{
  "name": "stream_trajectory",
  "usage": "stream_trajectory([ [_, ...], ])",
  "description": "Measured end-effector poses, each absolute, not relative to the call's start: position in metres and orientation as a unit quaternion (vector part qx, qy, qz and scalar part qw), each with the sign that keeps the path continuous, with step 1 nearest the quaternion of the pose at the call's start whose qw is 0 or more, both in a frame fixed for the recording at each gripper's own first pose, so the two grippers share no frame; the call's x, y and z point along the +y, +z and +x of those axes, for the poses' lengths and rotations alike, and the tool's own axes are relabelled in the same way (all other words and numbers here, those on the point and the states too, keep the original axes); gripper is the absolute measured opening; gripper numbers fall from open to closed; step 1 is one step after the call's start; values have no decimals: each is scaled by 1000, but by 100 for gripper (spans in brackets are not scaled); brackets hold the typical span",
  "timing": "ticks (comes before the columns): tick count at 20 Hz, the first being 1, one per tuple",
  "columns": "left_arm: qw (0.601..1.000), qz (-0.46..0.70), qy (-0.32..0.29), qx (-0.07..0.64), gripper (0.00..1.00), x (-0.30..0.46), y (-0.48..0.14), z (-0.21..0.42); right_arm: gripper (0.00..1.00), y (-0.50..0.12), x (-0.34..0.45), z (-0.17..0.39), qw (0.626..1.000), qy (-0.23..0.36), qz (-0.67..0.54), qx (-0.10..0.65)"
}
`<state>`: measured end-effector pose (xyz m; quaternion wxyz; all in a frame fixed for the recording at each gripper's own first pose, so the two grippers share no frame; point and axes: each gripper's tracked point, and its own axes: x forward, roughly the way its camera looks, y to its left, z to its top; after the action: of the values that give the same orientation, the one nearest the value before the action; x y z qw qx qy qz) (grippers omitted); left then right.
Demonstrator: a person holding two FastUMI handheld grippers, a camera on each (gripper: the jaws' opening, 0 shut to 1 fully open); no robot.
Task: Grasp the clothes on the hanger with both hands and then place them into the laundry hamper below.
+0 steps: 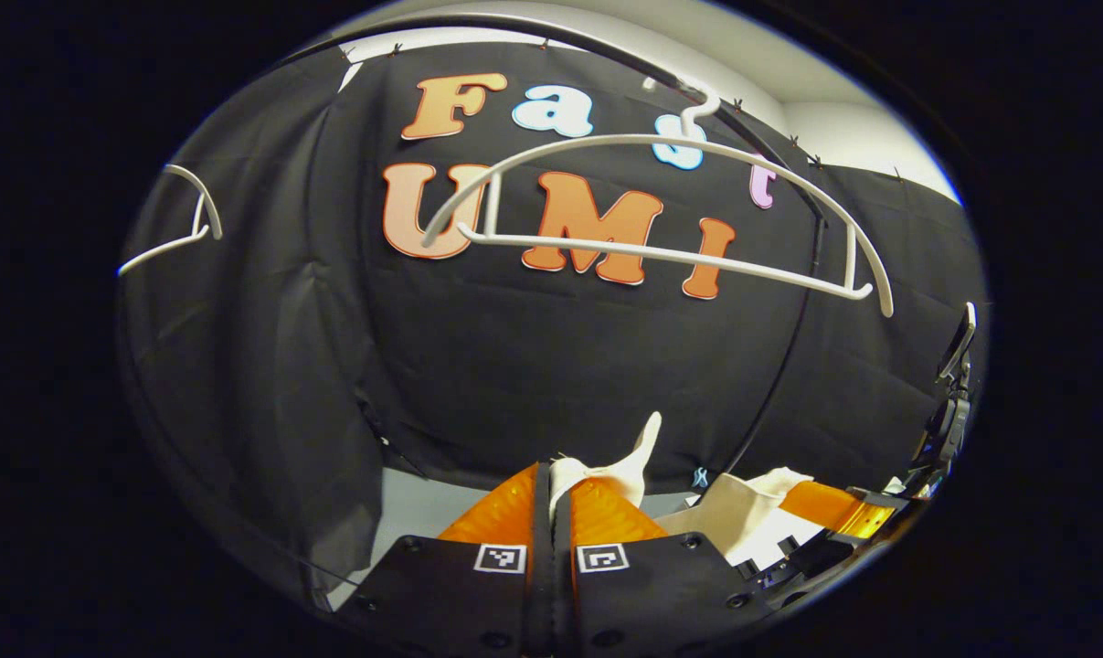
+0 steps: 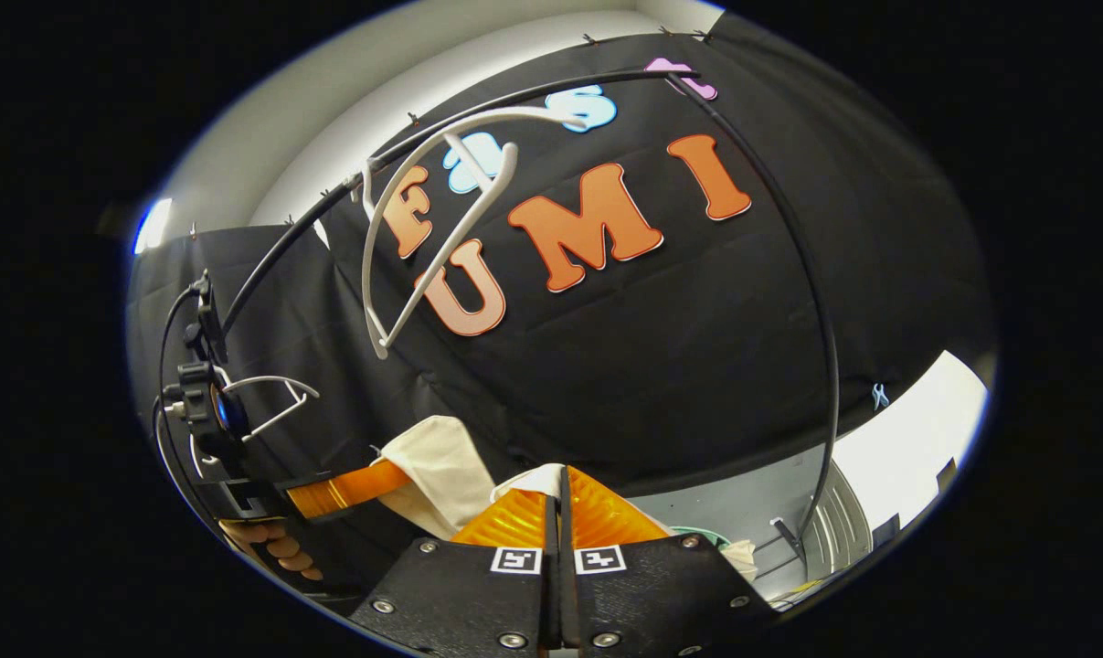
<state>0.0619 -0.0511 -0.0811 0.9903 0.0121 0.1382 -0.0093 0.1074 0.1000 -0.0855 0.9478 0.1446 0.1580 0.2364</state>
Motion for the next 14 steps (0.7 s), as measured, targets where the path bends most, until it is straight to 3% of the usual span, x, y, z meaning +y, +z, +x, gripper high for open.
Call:
stream_trajectory([
  [14,972,0,-17,236,6,-67,-173,79,0,-157,93,122,948,188,113,230],
])
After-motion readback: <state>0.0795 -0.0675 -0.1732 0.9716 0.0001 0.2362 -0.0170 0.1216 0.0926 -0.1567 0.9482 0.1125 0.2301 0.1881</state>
